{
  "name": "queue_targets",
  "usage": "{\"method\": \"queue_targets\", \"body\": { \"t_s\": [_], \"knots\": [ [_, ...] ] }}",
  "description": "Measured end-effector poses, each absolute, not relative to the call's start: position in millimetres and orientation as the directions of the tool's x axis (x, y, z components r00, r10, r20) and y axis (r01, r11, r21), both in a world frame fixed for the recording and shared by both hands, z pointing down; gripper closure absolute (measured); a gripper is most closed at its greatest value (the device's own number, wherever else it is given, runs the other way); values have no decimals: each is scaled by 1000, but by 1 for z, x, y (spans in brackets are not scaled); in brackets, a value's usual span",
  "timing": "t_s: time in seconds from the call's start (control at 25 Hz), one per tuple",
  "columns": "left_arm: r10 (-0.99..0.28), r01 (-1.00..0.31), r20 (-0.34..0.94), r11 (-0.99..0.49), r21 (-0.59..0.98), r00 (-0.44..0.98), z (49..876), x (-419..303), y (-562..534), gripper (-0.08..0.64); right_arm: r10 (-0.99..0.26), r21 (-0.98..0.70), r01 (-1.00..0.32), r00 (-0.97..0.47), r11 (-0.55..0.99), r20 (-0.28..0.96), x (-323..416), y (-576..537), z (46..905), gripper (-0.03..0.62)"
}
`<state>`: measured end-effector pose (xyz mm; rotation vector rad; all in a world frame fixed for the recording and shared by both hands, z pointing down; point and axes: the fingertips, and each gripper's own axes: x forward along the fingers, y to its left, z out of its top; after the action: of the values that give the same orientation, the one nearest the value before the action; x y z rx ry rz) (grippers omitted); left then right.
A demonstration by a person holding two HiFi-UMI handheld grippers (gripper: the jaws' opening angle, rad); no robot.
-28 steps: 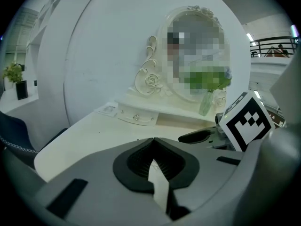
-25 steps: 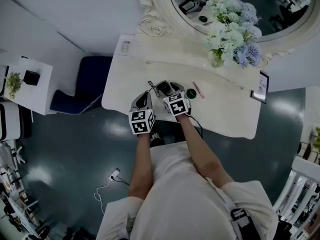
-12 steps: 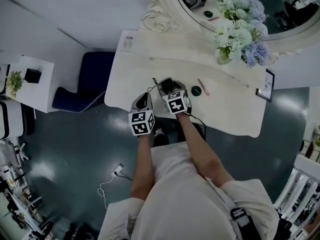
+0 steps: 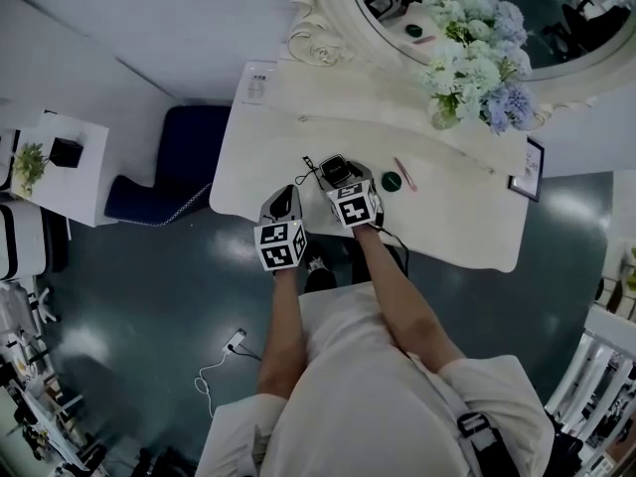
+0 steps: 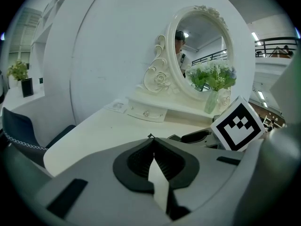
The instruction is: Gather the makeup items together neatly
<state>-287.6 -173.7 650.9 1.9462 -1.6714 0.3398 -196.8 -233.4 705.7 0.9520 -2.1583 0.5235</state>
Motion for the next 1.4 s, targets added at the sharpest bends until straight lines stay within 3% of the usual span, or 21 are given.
{"method": "queue_targets", "body": {
  "t_s": [0.8,1.4],
  "knots": [
    [-797,-939,506,-224,261,330,652,-239,-171,545,-473,-94,-782,-463,616,749,-132,-197,703,288],
    [-795,-930,492,-245,274,354,648,-231,-167,545,-381,-60,-684,-475,727,794,-92,-176,715,287]
  ]
}}
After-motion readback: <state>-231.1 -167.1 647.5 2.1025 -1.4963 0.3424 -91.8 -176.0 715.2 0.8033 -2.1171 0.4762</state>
